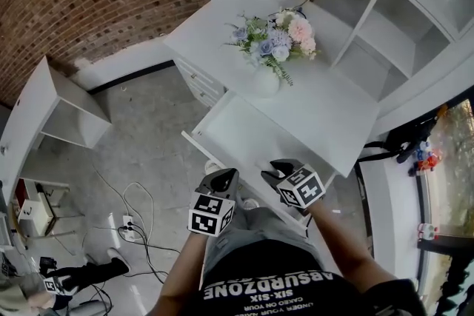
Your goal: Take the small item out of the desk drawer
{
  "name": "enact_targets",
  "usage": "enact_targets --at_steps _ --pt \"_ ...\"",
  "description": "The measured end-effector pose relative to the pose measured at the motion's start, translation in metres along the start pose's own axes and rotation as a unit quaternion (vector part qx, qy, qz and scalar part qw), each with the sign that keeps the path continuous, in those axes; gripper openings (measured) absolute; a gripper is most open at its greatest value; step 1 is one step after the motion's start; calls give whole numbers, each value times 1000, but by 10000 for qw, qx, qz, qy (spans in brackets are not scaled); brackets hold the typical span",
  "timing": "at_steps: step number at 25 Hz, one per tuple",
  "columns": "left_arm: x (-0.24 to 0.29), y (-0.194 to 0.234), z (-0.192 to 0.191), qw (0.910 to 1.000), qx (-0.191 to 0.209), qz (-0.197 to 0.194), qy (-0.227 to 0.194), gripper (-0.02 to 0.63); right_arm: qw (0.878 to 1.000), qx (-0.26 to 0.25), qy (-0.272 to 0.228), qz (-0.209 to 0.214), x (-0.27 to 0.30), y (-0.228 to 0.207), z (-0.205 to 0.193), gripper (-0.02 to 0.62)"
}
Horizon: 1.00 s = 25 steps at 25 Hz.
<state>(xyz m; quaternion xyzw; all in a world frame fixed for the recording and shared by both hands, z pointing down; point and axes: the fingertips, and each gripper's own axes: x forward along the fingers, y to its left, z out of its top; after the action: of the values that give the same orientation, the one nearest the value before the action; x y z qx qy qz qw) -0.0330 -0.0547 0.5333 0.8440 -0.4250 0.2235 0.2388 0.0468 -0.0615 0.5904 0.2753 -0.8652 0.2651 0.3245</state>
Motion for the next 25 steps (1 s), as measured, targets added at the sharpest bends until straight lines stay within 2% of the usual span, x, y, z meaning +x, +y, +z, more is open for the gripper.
enact_targets --at_steps 7,18,25 --pt "6 -11 12 9999 3 -20 -119 6 9987 291 -357 -236 -22 0 13 146" --pt "4 -23 24 9997 30 -11 -242 6 9943 460 -840 -460 -52 8 32 144" --pt "-1 -29 30 9992 202 -17 -348 6 9896 659 -1061 -719 -64 12 42 141"
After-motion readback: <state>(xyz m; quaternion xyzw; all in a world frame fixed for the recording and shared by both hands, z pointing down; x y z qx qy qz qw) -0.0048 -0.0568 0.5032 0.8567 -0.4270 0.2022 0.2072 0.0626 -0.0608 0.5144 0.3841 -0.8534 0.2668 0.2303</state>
